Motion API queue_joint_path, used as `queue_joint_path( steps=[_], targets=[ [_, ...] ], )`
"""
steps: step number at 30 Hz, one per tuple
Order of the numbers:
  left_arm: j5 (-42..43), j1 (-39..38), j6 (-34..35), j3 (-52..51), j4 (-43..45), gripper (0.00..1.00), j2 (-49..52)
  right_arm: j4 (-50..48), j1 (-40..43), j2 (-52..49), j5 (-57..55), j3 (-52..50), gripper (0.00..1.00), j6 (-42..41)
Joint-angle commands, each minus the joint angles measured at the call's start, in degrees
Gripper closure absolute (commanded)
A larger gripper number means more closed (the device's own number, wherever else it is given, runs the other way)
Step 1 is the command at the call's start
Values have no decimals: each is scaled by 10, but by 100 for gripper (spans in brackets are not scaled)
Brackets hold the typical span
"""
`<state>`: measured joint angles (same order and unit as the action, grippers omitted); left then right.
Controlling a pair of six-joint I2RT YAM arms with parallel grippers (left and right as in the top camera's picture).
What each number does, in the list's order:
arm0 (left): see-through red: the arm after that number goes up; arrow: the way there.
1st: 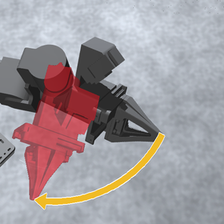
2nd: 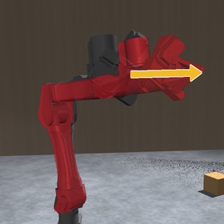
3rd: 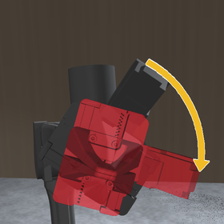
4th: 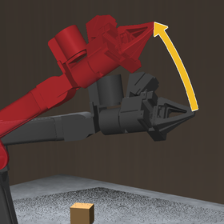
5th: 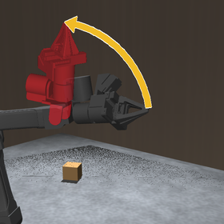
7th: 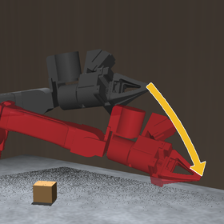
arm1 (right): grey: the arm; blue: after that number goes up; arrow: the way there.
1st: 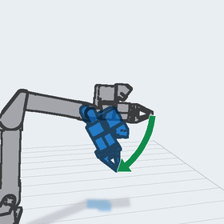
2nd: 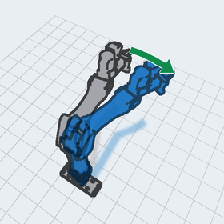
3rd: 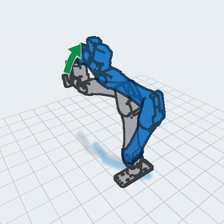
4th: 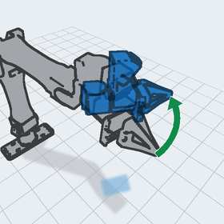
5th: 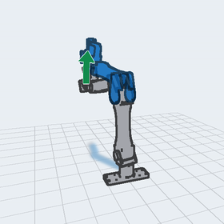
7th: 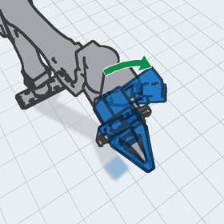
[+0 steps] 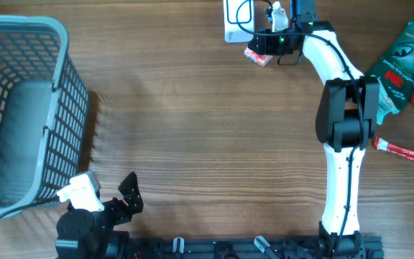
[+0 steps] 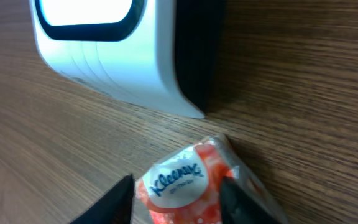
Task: Scan the item barcode
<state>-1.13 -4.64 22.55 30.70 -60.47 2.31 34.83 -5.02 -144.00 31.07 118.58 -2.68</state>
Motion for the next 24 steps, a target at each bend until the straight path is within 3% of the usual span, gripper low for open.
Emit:
queue_joint_path(
  steps=[1,5,9,12,24],
  targets=[
    [2,4,-11,-1,1,0,-2,10,4,-7,-7,5,64,3],
    [2,4,-11,-1,1,0,-2,29,6,31,50,6,62,10],
    [2,4,-11,-1,1,0,-2,36,6,89,10,6,50,27],
    [2,4,-11,-1,1,0,-2,43,7,76,-68,5,50,30],
    [2,4,-11,-1,1,0,-2,104,8,-1,-71,5,57,77]
  ],
)
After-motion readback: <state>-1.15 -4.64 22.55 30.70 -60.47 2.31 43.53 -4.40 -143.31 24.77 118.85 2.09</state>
